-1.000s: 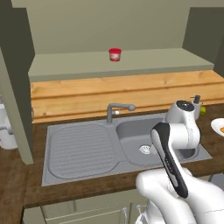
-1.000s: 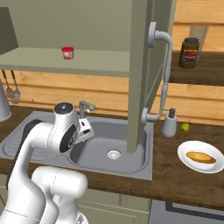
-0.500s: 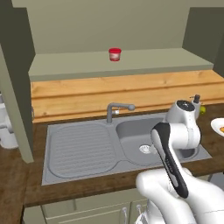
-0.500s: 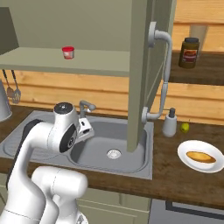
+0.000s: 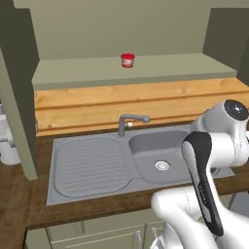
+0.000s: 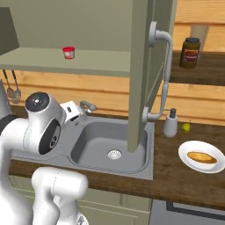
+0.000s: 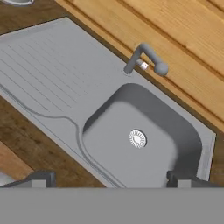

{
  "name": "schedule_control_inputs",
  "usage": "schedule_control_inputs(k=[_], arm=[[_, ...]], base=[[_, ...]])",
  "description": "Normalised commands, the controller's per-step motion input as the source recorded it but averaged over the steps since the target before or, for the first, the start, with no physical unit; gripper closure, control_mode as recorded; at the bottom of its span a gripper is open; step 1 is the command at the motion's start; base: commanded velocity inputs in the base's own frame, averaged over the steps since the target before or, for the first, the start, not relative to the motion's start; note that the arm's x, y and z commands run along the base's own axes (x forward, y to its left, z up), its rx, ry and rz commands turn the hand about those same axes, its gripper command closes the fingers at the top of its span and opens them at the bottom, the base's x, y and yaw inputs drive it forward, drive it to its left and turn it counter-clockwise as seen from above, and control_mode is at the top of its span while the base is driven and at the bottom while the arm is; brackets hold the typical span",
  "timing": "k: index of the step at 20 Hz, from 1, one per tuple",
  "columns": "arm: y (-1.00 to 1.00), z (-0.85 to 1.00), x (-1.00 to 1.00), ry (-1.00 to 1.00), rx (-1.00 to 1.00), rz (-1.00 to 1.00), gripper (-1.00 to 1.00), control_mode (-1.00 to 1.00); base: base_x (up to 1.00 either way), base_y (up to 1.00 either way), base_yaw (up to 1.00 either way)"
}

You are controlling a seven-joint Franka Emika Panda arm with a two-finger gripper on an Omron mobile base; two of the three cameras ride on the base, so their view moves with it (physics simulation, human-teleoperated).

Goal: From the different types of pastries on the counter, select a croissant and place it on the cutting board. Then retrieve a jar of jam from the cabinet and place it alongside the croissant on the cutting board.

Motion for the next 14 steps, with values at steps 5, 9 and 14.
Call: schedule_control_inputs(k=[5, 9, 14], arm=[[0.27, 1.00, -0.47, -0.05, 0.00, -0.01, -1.00, -1.00], [0.16, 1.00, -0.43, -0.10, 0.00, -0.03, -1.00, -1.00], [0.12, 1.00, -0.25, -0.14, 0.01, -0.07, -1.00, -1.00]], base=[[0.00, 0.00, 0.00], [0.00, 0.00, 0.00], [0.00, 0.00, 0.00]])
